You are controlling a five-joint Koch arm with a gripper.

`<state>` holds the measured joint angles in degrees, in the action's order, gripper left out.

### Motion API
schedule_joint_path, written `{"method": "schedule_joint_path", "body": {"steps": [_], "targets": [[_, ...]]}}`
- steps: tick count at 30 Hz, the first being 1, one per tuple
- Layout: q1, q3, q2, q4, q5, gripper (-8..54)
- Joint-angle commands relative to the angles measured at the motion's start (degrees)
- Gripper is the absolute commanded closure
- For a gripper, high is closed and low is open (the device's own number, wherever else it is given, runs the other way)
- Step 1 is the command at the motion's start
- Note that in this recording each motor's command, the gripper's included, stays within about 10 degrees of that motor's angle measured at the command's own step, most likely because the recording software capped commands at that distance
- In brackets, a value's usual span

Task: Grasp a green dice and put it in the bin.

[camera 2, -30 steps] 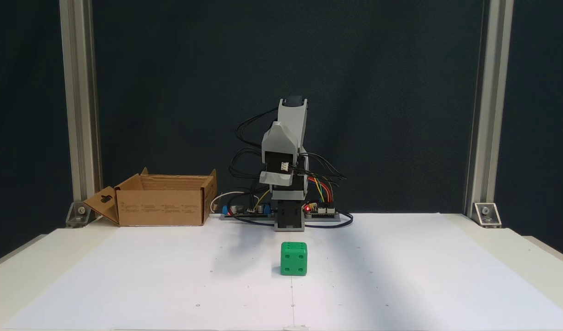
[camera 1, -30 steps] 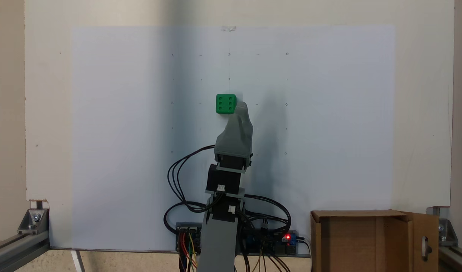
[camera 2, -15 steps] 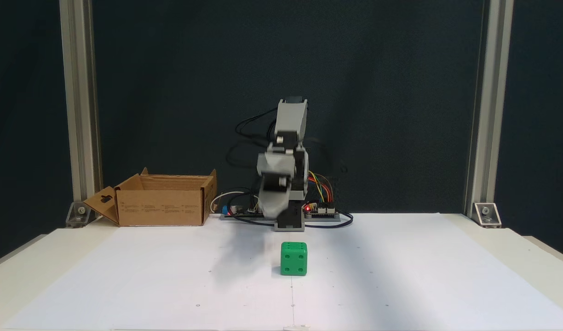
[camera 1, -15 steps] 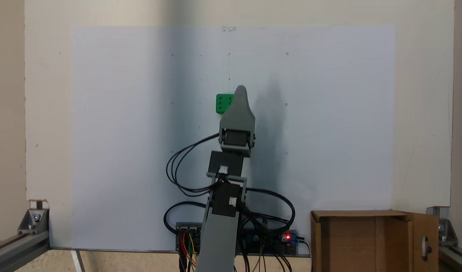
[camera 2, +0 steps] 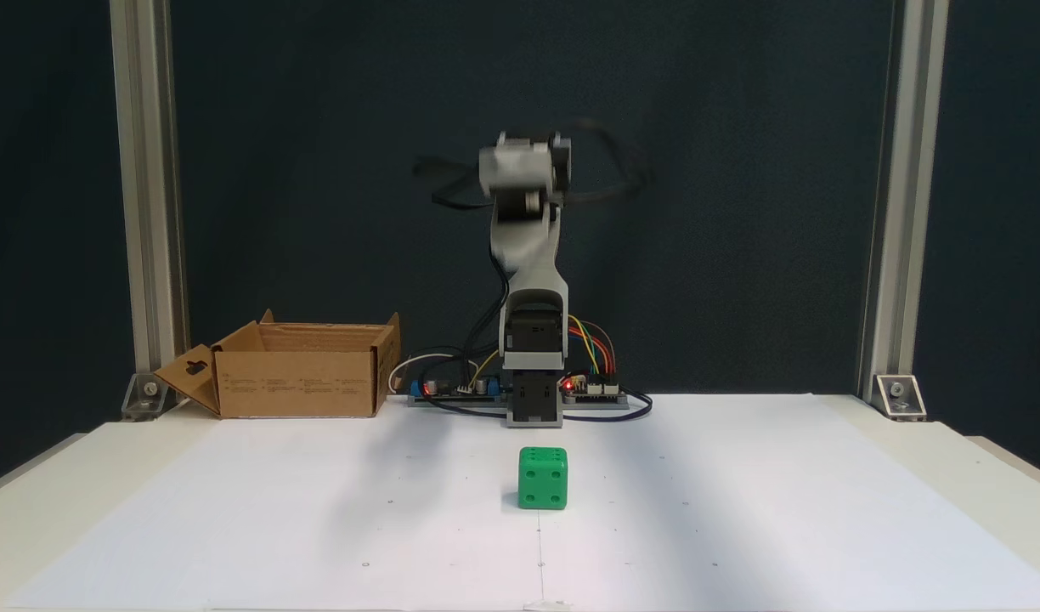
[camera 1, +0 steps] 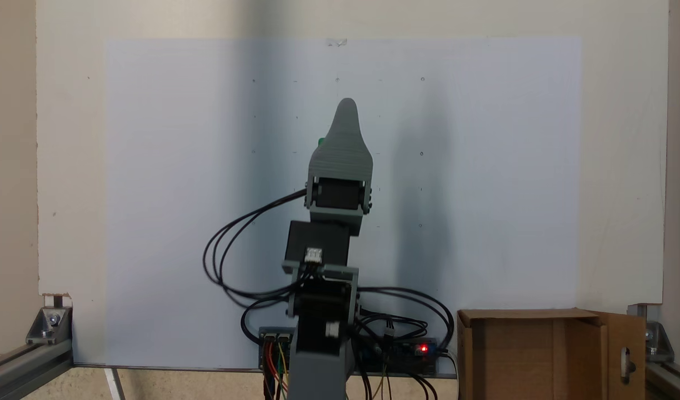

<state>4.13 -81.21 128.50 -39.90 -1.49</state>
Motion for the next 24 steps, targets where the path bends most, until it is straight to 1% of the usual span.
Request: {"method": "schedule_joint_path", "body": {"steps": [1,4,12,19,24], "targets": [[-0.18,7.82,-0.79,-9.38,-4.31,6.7],[-3.69,14.68,-4.39,-18.96,-6.77,6.7],[-5.71,14.77,-9.76,-41.46,-8.70,6.7],[-5.71,14.77,-10.28,-60.27,-9.14,6.7],[-5.80,14.94,-10.20,-61.44,-9.40,6.6]]}}
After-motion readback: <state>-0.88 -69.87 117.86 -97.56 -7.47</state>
